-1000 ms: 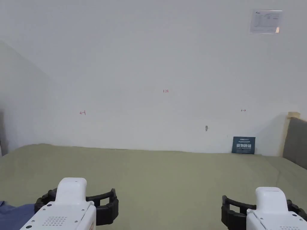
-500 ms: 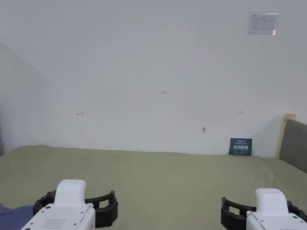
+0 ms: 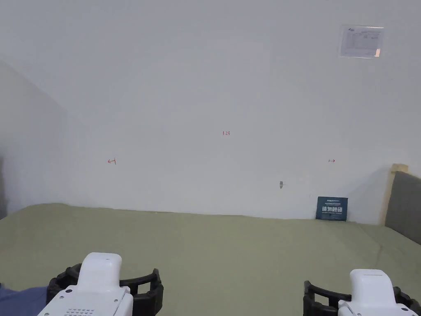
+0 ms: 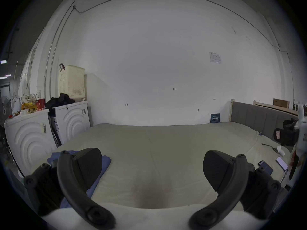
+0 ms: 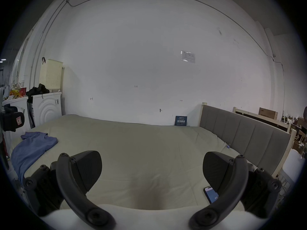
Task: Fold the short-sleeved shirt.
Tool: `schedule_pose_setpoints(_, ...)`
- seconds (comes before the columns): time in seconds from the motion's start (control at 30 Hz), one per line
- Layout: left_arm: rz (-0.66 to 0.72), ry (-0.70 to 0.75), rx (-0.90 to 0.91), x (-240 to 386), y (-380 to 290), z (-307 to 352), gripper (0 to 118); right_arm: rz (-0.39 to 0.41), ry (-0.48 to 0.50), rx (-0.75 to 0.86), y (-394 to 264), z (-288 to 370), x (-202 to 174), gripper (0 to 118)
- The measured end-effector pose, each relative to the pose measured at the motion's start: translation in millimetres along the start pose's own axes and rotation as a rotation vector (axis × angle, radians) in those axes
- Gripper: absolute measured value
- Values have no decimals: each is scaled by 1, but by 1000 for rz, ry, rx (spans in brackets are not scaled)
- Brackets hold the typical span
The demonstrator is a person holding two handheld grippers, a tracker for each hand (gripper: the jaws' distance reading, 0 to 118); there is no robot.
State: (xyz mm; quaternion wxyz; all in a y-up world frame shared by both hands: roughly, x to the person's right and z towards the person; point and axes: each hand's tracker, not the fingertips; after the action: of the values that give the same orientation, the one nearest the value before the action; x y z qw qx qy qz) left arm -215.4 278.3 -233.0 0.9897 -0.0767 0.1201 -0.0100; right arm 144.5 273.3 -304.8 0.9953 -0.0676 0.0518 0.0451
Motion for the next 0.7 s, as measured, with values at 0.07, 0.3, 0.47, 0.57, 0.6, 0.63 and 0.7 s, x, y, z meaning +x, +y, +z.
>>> schedule_pose_setpoints(0.07,1,-4,-3,0,0,0,118,3,3,7,1,0,-1,118)
schedule_pose_setpoints(0.3,32,-8,-4,-4,1,1,118,21,10,3,-1,0,-3,118)
schedule_pose_setpoints(0.47,56,-15,-7,-7,1,1,118,8,6,-5,-3,0,-2,118)
schedule_pose_setpoints(0.57,87,-23,-2,-10,1,1,118,8,1,-1,-3,-1,-2,118)
schedule_pose_setpoints(0.6,105,-27,6,-11,0,2,118,4,7,-2,-3,-1,-2,118)
schedule_pose_setpoints(0.63,119,-24,15,-12,0,2,118,-2,12,-1,-3,-1,-2,118)
schedule_pose_setpoints(0.7,134,-16,25,-14,0,3,118,-5,18,7,-3,0,-2,118)
